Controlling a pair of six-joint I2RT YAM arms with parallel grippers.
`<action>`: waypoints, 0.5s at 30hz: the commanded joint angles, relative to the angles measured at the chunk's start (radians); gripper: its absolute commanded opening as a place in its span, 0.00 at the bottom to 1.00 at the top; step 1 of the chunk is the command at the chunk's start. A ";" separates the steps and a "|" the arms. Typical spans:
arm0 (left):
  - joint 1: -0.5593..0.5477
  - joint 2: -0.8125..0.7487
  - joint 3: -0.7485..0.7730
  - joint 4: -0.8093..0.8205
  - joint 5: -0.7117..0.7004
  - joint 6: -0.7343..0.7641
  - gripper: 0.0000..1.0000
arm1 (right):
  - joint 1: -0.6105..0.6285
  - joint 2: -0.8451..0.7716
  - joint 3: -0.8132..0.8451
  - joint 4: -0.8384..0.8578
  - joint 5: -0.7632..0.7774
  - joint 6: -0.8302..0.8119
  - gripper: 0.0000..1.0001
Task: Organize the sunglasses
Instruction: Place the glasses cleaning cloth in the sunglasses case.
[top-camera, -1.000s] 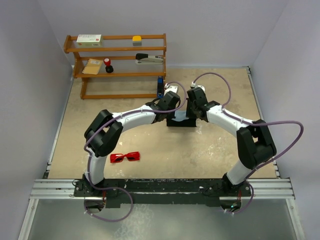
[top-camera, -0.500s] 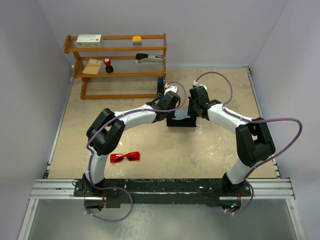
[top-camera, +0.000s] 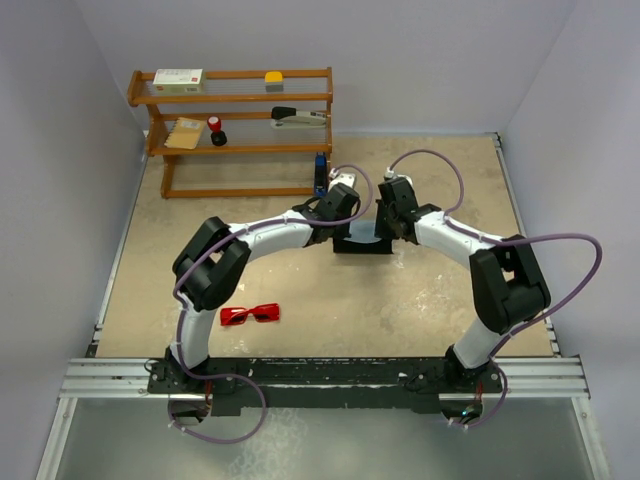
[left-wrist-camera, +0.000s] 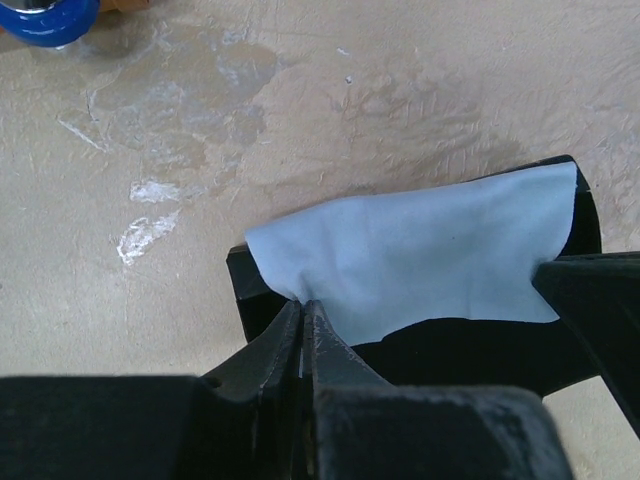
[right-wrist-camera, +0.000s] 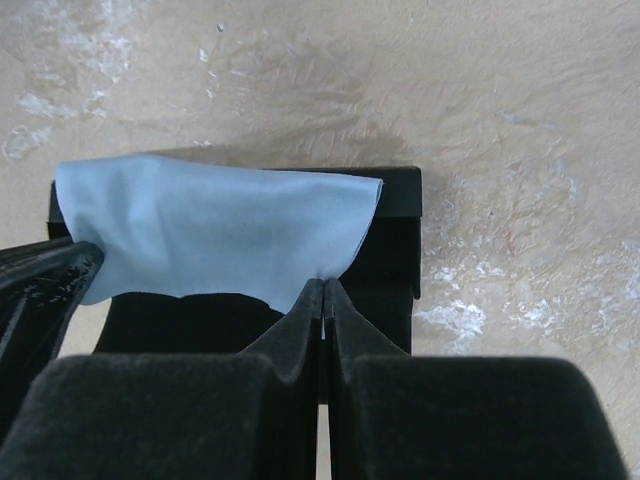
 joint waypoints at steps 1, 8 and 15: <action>0.004 -0.006 -0.018 0.040 -0.002 -0.002 0.00 | -0.002 -0.023 -0.020 0.024 -0.014 -0.002 0.00; 0.004 0.009 -0.026 0.048 -0.013 0.003 0.00 | -0.002 -0.008 -0.037 0.054 -0.012 -0.007 0.00; 0.005 0.018 -0.024 0.058 -0.022 0.004 0.00 | -0.002 0.025 -0.018 0.076 0.005 -0.025 0.00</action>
